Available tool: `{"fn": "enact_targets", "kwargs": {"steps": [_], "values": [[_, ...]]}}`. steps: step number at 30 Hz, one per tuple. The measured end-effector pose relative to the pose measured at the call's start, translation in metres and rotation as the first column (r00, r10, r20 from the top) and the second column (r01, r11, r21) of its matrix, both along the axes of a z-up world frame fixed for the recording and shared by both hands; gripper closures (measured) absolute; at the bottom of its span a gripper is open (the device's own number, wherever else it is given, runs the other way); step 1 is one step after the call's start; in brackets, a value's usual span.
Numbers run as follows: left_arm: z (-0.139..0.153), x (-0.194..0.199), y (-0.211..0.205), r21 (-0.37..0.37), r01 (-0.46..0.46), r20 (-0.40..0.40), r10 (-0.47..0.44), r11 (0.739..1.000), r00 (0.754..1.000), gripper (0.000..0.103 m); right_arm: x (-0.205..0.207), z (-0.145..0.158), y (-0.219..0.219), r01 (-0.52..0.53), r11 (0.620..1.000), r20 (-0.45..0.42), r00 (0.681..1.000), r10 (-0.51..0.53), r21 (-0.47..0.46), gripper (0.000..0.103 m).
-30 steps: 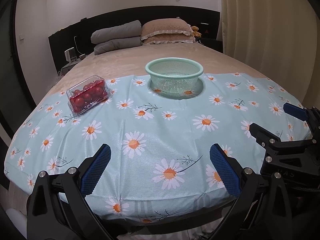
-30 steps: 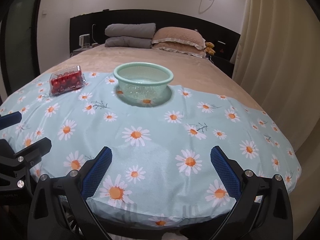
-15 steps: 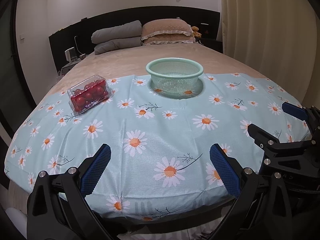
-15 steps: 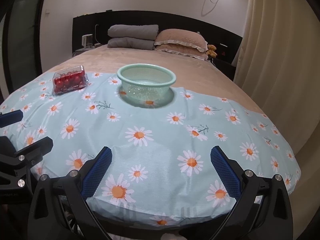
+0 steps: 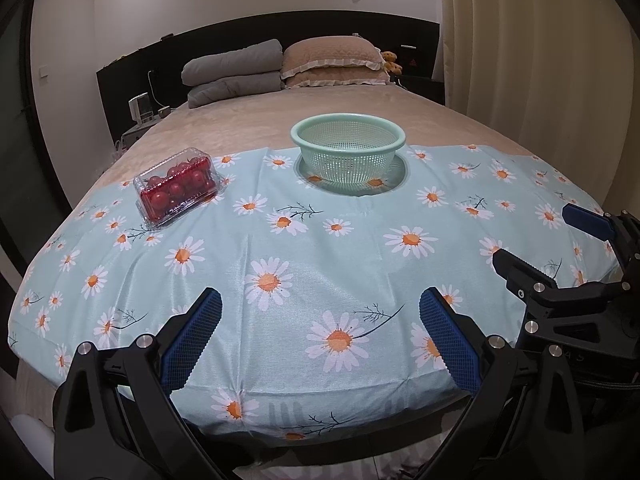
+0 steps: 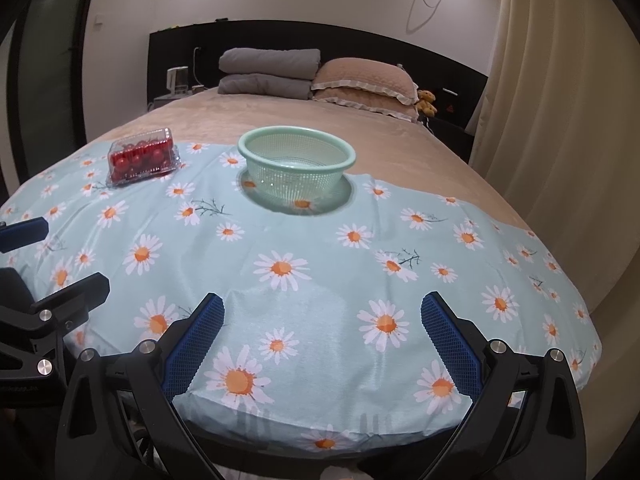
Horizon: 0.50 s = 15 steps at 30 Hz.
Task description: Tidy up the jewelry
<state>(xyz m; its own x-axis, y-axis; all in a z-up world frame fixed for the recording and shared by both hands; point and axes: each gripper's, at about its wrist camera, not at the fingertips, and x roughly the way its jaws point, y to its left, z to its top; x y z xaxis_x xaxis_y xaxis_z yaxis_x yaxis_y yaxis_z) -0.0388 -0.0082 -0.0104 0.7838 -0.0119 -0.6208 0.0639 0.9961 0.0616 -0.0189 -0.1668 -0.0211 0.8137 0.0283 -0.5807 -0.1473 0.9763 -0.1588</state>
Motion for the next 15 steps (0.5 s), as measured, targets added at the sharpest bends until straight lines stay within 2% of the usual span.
{"fn": "enact_targets", "kwargs": {"steps": [6, 10, 15], "values": [[0.0001, 0.0000, 0.0000, 0.000, 0.003, 0.001, -0.003, 1.000, 1.000, 0.006, -0.0006, 0.0001, -0.0003, 0.002, 1.000, 0.004, 1.000, -0.002, -0.004, 0.008], [-0.0027, 0.0015, 0.0030, 0.011, -0.041, -0.019, 0.041, 0.999, 0.999, 0.006, -0.0007, 0.0001, -0.0004, 0.006, 1.000, 0.007, 1.000, -0.005, -0.007, 0.008], [-0.0013, -0.0010, 0.0031, 0.011, -0.029, -0.012, 0.029, 1.000, 1.000, 0.006, -0.0011, 0.0007, -0.0009, 0.001, 1.000, 0.004, 1.000, 0.000, -0.007, 0.008]]}}
